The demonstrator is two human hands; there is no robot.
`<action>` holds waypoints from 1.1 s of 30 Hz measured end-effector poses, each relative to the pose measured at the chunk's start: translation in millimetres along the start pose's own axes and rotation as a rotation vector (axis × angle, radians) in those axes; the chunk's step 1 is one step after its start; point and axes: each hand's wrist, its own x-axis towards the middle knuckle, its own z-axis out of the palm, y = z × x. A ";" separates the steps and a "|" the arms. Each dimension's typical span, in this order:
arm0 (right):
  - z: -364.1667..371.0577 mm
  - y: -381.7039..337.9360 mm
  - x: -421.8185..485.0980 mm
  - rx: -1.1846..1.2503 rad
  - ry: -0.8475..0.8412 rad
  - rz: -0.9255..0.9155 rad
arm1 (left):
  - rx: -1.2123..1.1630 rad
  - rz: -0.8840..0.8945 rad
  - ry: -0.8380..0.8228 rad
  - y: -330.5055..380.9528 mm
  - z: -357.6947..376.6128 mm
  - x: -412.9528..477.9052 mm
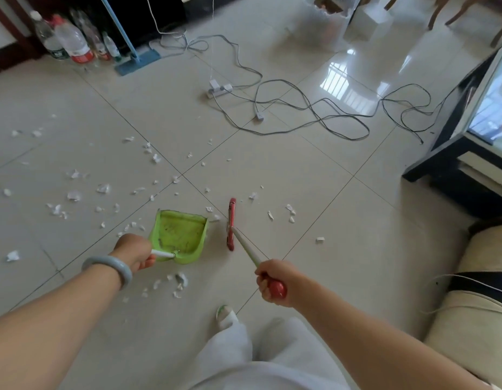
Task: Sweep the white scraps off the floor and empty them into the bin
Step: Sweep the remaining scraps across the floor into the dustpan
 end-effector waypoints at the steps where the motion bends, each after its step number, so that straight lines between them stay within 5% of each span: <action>1: 0.9 -2.1 -1.0 -0.006 0.016 -0.008 | -0.012 -0.001 -0.005 3.3 0.9 0.0; 18: -153.9 -92.8 2.8 -0.095 0.440 -0.088 | -0.126 -0.049 -0.074 66.9 118.6 -3.7; 25: -201.6 -118.1 8.3 0.058 0.400 -0.047 | -0.104 -0.038 -0.077 79.5 158.6 -20.4; 33: -170.4 -147.0 19.9 0.012 0.344 -0.020 | -0.157 -0.037 -0.063 78.1 155.3 -24.0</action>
